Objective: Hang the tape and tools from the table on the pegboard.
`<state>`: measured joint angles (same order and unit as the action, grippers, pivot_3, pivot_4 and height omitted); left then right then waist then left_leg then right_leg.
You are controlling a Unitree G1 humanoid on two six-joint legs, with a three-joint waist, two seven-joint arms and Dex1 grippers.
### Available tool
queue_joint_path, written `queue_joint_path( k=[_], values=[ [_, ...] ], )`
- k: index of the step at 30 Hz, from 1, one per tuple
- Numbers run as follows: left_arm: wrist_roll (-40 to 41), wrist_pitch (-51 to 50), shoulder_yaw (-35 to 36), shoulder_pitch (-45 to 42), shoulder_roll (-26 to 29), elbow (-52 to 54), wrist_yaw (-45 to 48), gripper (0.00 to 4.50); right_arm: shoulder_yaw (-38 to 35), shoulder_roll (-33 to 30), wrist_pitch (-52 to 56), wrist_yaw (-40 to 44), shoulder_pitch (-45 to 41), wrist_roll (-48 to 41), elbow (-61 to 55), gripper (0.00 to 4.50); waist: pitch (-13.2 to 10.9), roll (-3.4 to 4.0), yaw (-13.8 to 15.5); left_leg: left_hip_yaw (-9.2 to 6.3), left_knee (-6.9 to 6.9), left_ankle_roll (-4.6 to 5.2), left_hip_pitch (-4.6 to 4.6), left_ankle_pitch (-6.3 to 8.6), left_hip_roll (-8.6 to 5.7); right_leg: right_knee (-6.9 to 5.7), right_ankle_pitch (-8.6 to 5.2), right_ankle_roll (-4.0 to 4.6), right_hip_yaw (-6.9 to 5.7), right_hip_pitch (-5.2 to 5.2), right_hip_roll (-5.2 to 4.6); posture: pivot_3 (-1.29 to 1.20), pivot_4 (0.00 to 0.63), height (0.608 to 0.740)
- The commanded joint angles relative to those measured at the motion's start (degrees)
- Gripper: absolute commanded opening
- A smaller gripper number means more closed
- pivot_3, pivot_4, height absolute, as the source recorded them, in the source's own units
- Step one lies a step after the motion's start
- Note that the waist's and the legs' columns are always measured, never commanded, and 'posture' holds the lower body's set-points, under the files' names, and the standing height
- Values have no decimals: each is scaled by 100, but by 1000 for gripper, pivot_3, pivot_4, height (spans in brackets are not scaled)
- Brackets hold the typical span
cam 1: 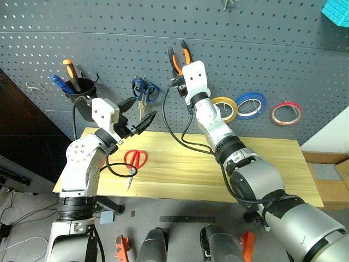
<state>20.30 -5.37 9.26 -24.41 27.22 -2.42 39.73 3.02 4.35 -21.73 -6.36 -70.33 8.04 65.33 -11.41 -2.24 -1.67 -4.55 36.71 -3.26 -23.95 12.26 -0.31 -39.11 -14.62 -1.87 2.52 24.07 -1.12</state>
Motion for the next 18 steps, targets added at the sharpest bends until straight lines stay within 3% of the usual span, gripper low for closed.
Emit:
queue_joint_path(
  k=[1,3,4,8,14,18],
  values=[
    [-42,210,11,-123,-5,25,-1,3976,-20,-44,369,-236,9,67,-34,2527,0,0,1,-1,1,0,0,0,0,-1,0,0,0,0,0,81,151,740],
    [-62,236,-2,-134,-14,-12,-6,3976,8,-50,654,-292,45,89,-29,2527,0,0,1,-2,1,-1,0,-1,0,-2,0,0,-1,-1,0,76,150,740],
    [-61,237,-7,-137,-16,-26,-4,3976,13,-42,791,-306,85,85,-49,3243,0,0,1,-2,1,-1,3,-2,0,-3,0,0,-1,-2,0,76,150,740],
    [-73,252,-26,-167,-47,-120,-30,3976,51,-18,1194,-308,270,135,-219,4460,-1,1,-1,-7,5,1,31,-5,-1,-1,0,1,-4,-36,2,56,153,740],
    [-140,104,-42,-123,-145,-189,-214,3976,219,36,1948,-148,715,270,-910,4460,-3,5,-11,-6,3,6,61,-7,-1,7,-1,2,-2,-70,4,35,162,740],
    [-411,-319,-68,159,-164,-89,-690,3976,428,113,2965,398,1486,194,-2322,4460,-3,5,-20,-6,-20,7,63,-6,0,13,-1,2,-1,-65,3,30,169,740]
  ],
)
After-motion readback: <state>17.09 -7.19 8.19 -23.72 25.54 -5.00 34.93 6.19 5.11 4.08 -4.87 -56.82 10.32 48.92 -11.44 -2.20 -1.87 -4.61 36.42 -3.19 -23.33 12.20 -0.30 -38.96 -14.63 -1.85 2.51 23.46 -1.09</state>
